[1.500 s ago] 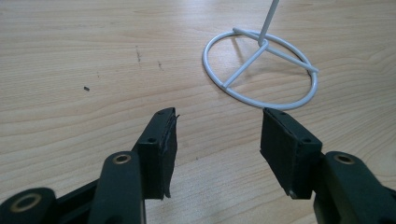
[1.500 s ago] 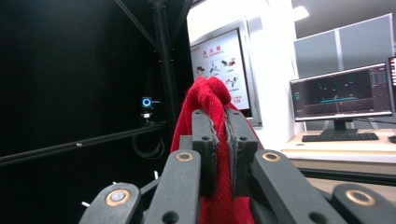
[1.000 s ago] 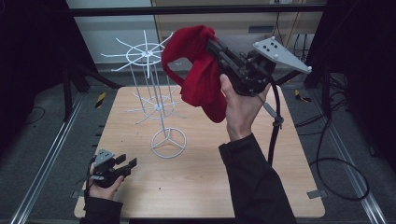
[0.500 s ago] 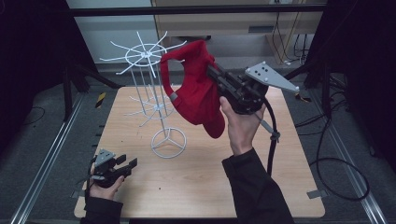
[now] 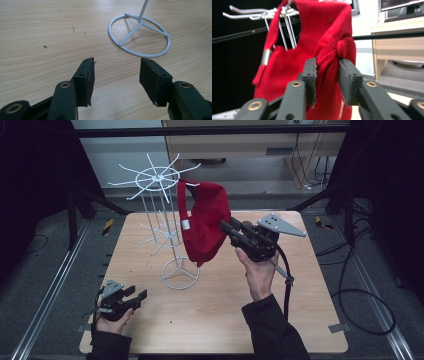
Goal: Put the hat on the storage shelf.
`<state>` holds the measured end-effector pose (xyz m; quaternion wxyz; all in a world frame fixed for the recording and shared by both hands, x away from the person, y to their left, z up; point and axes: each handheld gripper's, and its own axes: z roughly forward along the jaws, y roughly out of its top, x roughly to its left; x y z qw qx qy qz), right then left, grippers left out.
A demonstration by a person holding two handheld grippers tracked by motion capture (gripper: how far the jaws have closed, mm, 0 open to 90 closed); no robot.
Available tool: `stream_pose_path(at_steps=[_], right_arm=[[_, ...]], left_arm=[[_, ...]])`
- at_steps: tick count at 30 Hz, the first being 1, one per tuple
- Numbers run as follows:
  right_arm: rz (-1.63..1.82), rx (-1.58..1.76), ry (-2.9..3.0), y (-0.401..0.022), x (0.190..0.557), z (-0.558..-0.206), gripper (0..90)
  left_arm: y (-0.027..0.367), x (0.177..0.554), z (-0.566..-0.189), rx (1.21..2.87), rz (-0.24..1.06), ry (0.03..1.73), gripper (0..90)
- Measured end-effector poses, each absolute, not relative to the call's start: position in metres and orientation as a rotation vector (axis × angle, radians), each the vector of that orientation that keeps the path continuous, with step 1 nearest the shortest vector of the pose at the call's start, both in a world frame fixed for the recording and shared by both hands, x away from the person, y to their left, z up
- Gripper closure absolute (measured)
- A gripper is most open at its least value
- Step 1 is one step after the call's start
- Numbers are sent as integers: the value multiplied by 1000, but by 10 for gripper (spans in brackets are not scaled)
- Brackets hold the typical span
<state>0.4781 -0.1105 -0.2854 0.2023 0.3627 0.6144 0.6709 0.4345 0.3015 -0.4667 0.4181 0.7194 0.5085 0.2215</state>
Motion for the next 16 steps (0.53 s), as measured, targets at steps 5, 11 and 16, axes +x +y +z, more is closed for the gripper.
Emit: stream_pose_path(at_steps=[5, 11, 16], right_arm=[[1840, 976, 1717, -127, 472, -305, 512], [1875, 972, 1695, -160, 460, -335, 351], [1767, 1034, 1731, -183, 452, -369, 298]], left_arm=[[302, 434, -467, 1801, 558, 1273, 451], [301, 435, -467, 1803, 565, 1268, 428], [302, 436, -468, 1803, 572, 1264, 399]])
